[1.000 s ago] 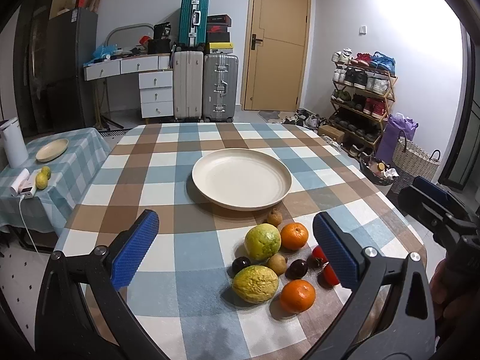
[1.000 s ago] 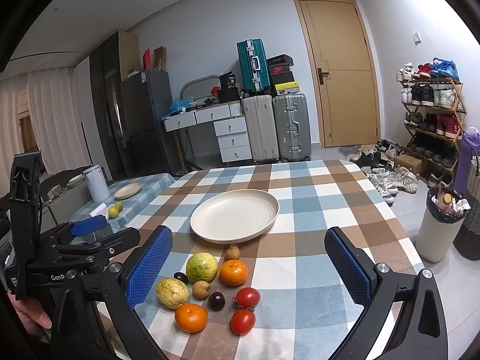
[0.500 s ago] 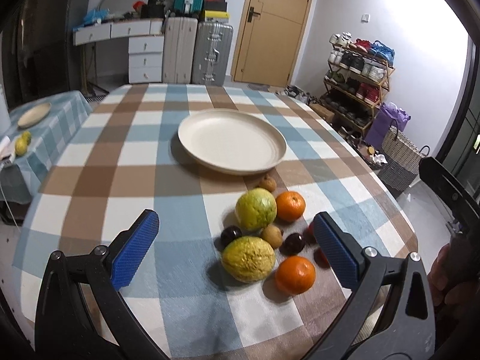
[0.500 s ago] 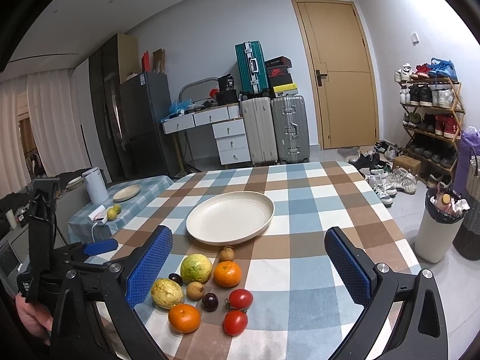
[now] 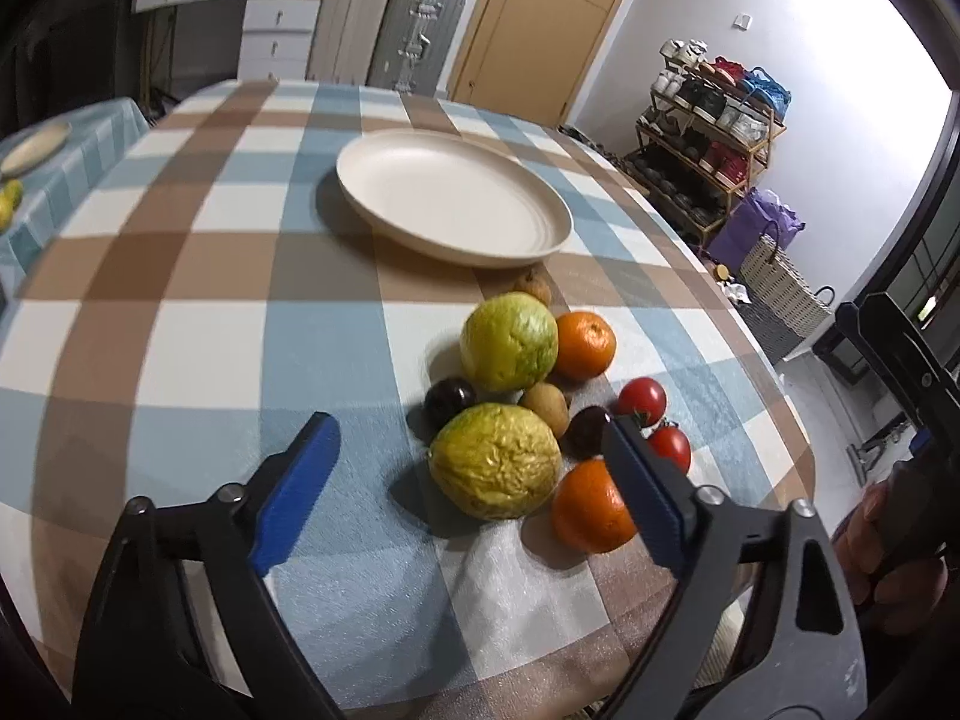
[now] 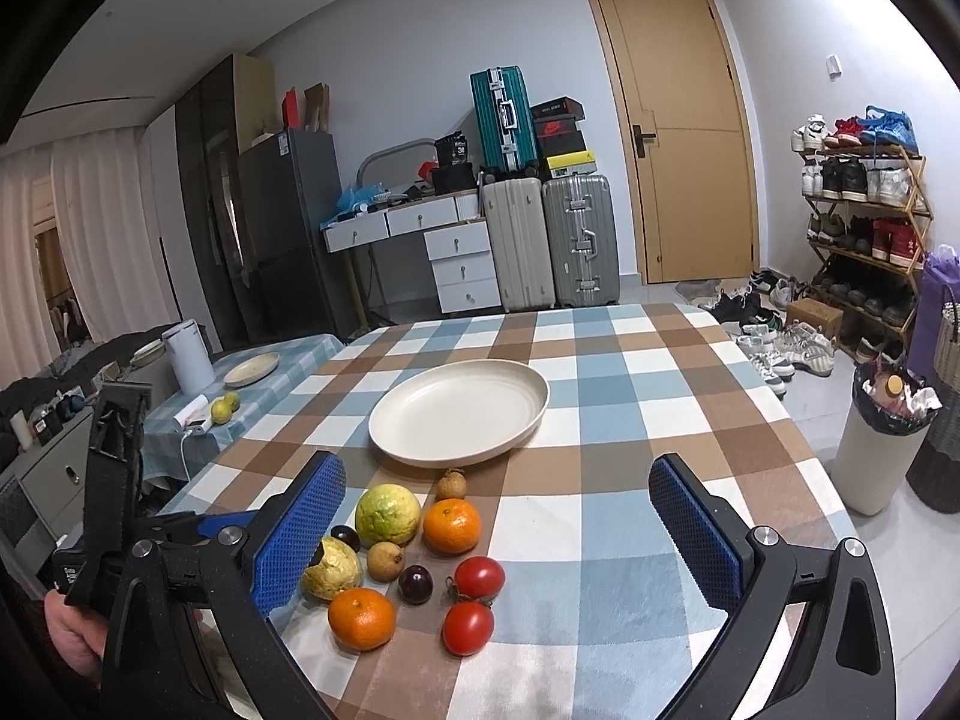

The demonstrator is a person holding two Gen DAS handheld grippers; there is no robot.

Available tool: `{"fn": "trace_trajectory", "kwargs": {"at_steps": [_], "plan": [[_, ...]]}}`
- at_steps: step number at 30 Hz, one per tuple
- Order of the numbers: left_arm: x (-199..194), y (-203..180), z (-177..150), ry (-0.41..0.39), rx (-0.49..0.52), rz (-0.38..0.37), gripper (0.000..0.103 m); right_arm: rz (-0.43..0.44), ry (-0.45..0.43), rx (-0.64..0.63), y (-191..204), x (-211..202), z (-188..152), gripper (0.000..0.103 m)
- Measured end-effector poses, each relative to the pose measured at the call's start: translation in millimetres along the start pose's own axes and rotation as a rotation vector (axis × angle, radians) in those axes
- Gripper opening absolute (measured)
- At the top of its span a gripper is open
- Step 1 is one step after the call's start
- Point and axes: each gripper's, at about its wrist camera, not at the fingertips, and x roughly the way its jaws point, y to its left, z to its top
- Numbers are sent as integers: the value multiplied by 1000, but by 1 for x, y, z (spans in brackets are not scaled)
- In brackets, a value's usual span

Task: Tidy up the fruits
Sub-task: 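Grasp the wrinkled yellow passion fruit with the left gripper and lift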

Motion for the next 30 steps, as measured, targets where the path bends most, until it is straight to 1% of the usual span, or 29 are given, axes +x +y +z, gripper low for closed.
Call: {"fn": "trace_trajectory", "kwargs": {"at_steps": [2,5,6,7,11,16,19,26,30], "plan": [[5,2,-2,15,-4,-18,79,1,6,2,0,1,-1,103],[14,4,-4,42,-13,-49,67,2,11,3,0,2,-1,103],[15,6,-5,43,-20,-56,57,3,12,2,0,2,-1,103],[16,6,-6,45,-29,-83,46,3,15,1,0,3,-1,103],[18,14,-7,43,-63,-124,46,14,31,8,1,6,-4,103],[20,22,-4,44,-82,-137,46,18,55,-15,6,12,-7,103],[15,23,-7,42,-90,-151,46,32,77,-31,10,16,-10,103],[0,24,-7,7,-82,-165,46,189,158,-41,25,24,-27,103],[-14,27,-1,-32,-71,-156,46,237,198,-57,37,31,-42,103]]}}
